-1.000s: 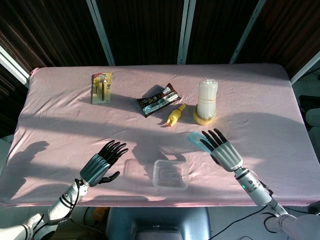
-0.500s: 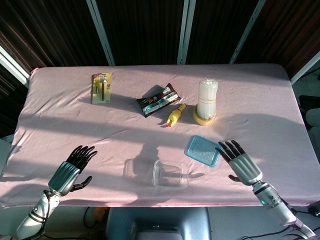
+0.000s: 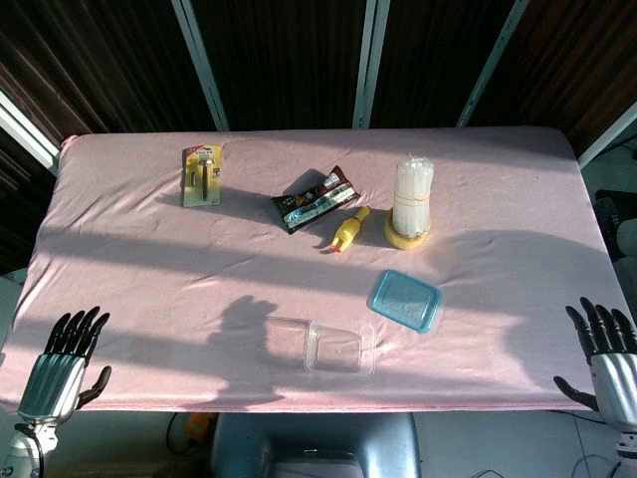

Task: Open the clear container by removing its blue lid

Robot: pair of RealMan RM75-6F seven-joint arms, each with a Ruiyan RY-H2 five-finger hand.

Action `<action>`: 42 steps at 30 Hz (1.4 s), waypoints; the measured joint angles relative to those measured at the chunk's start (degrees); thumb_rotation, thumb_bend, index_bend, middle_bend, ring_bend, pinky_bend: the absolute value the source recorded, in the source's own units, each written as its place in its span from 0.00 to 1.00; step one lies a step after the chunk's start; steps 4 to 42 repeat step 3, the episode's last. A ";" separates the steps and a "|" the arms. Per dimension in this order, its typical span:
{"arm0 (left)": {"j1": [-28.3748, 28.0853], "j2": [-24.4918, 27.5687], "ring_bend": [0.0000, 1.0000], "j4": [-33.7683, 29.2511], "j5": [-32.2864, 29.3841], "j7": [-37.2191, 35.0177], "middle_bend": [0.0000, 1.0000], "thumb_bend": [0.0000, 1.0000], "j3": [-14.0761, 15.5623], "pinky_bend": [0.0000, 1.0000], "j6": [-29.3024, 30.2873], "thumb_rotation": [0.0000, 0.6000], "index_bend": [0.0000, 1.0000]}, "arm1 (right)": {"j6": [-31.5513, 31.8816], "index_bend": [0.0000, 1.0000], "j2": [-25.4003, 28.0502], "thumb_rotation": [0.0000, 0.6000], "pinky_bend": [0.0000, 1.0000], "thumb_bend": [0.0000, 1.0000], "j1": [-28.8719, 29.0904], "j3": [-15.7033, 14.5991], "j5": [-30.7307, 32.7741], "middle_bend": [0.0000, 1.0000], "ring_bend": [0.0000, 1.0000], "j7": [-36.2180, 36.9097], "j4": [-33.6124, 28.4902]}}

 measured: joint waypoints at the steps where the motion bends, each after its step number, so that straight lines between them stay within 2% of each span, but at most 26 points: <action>1: 0.16 0.16 0.00 -0.12 0.24 -0.05 0.00 0.35 -0.28 0.00 -0.25 1.00 0.00 | 0.12 0.00 0.31 1.00 0.00 0.20 -0.25 0.34 -0.06 0.00 0.00 0.66 0.08; 42: 0.37 0.24 0.00 -0.22 0.47 -0.07 0.00 0.35 -0.61 0.00 -0.59 1.00 0.00 | -0.23 0.00 0.74 1.00 0.00 0.20 -0.46 0.78 -0.52 0.00 0.00 1.21 0.09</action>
